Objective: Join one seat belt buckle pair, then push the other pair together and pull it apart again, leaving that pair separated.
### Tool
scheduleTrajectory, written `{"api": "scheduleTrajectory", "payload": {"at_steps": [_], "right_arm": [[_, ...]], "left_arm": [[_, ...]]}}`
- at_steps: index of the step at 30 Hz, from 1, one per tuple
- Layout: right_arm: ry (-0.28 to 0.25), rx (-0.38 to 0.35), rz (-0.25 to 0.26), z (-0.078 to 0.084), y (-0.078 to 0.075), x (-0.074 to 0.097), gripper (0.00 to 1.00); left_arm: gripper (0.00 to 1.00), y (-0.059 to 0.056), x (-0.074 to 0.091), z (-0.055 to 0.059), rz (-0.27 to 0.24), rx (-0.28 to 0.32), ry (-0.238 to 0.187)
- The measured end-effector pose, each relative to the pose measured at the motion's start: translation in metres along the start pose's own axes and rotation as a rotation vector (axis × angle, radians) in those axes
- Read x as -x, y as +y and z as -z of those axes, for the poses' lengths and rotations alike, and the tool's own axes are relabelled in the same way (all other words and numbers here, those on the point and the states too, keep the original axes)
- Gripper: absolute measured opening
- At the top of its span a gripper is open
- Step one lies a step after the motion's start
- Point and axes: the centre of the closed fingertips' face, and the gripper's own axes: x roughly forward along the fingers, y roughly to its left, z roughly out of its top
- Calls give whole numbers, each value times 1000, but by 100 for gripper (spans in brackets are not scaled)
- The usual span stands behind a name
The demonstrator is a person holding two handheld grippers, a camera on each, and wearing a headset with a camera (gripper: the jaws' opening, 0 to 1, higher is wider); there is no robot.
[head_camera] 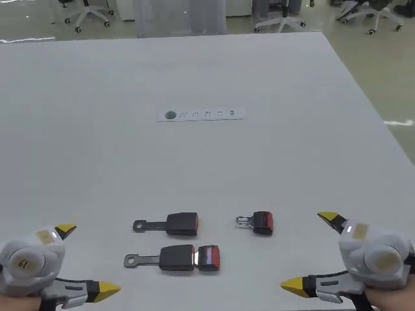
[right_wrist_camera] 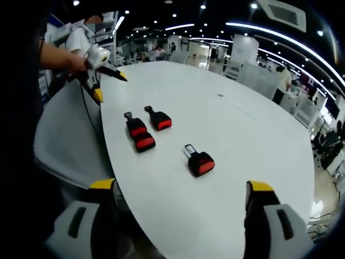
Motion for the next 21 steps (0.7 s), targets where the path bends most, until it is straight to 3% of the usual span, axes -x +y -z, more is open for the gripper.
{"api": "scheduleTrajectory", "payload": {"at_steps": [6,10,15,17,21], "right_arm": [[13,-21,25,1,-6,8,100],[25,-22,22,3,-2,8,100],[25,-30,22,1,2,7,100],[11,-41,33,-2,0,10,100],[8,-55,40,-2,-1,13,100]], "left_arm": [[100,-1,-4,0,10,-2,-3],[100,-1,-4,2,5,17,-9],[100,-5,-3,7,19,-1,0],[100,-2,-1,10,12,33,-5],[100,-2,1,10,7,41,-12]]}}
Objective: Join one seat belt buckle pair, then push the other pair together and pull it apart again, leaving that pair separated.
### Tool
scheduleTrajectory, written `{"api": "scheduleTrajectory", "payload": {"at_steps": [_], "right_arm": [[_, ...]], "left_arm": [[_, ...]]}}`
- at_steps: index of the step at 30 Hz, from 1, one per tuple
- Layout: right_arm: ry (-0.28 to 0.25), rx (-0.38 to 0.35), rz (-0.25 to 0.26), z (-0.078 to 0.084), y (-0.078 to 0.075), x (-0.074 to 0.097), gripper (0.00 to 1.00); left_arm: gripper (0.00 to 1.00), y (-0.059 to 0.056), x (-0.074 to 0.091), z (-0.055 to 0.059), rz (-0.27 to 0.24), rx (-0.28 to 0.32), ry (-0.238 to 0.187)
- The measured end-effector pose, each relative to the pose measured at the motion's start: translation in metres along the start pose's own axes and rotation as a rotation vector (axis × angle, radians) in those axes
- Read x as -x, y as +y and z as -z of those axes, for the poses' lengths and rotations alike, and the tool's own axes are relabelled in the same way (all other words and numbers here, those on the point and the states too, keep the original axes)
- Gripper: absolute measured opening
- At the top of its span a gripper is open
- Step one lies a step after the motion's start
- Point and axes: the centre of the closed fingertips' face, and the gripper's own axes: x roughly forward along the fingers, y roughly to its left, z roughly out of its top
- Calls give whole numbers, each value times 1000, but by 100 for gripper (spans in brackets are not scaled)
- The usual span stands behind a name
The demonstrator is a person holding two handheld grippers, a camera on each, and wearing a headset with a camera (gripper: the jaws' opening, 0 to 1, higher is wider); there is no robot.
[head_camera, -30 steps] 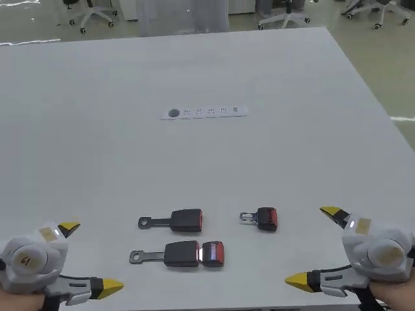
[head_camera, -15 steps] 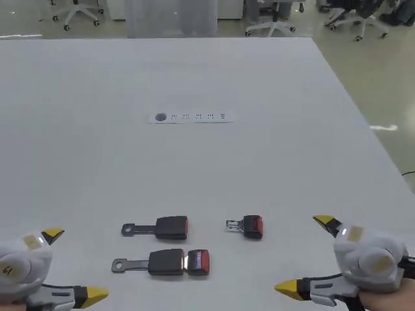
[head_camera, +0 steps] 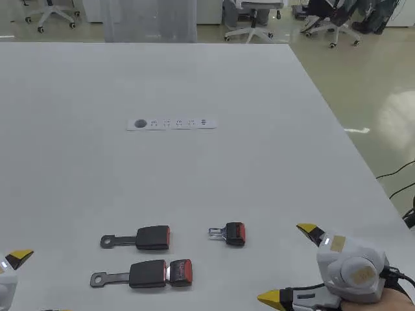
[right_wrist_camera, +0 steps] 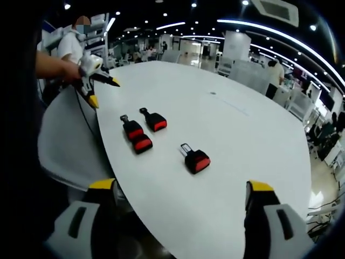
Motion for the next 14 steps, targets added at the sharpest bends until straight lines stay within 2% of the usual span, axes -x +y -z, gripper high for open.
{"api": "scheduleTrajectory", "payload": {"at_steps": [6,14], "right_arm": [[17,-8,-16,6,11,0,99],[22,-6,-33,2,25,3,98]], "left_arm": [[100,-4,1,1,4,8,0],[100,-5,2,2,3,3,-17]]}}
